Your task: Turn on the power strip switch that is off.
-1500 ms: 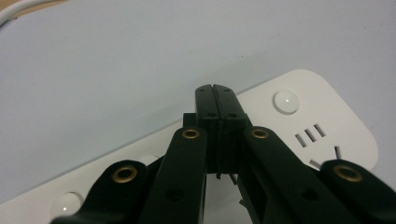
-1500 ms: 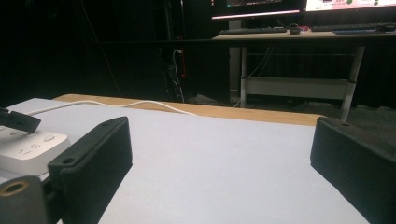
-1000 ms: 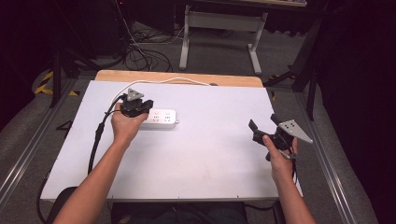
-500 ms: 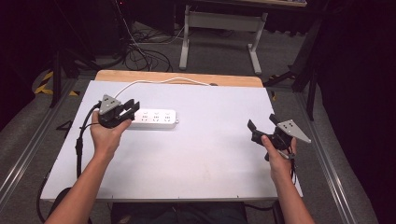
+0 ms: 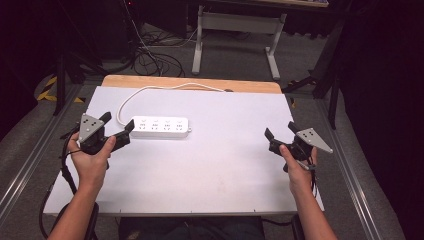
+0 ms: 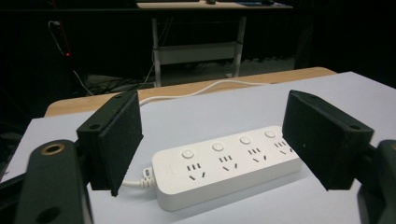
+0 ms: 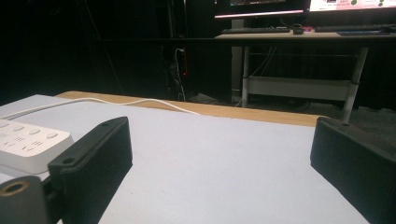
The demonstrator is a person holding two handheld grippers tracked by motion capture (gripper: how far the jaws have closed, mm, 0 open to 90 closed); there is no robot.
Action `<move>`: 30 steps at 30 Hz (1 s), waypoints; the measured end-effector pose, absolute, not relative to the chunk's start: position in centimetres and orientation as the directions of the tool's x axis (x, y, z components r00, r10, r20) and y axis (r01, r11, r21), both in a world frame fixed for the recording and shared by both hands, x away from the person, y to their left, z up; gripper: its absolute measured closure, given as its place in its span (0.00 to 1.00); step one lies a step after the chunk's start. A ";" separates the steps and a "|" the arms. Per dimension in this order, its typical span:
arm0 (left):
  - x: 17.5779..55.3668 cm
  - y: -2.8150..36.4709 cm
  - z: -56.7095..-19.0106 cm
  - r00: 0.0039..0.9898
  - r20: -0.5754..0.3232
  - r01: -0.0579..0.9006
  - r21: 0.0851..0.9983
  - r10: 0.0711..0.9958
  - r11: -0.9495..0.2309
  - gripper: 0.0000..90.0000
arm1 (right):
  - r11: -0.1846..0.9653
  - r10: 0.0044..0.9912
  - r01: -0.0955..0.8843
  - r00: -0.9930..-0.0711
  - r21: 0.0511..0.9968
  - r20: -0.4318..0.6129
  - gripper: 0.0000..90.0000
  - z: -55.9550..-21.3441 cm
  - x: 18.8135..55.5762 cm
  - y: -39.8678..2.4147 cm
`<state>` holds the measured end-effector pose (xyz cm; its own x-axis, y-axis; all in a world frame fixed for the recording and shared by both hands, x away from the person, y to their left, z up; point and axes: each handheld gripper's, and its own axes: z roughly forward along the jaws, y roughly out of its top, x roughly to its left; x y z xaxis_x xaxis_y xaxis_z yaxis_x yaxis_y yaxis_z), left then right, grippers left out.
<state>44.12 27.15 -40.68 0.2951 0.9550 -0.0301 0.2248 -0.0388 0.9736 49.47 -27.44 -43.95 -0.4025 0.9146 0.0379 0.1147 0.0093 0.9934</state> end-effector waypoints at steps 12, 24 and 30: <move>43.2 28.2 -41.9 0.253 -0.049 0.252 0.968 0.966 -0.017 0.03 | 0.016 0.914 0.117 -0.405 0.993 0.033 0.07 -44.0 49.5 -27.3; 42.5 29.4 -42.3 0.231 -0.093 0.228 0.973 0.969 0.039 0.03 | 0.014 0.911 0.120 -0.410 0.993 0.037 0.06 -44.0 49.7 -27.3; 42.5 29.3 -42.4 0.234 -0.095 0.225 0.973 0.968 0.041 0.03 | 0.016 0.911 0.118 -0.411 0.993 0.034 0.06 -44.1 49.6 -27.2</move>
<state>42.55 29.26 -42.41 0.2340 0.9676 -0.0946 0.2252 0.0407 0.9735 49.64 -27.18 -44.05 -0.4114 0.9108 0.0343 0.1180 0.0159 0.9929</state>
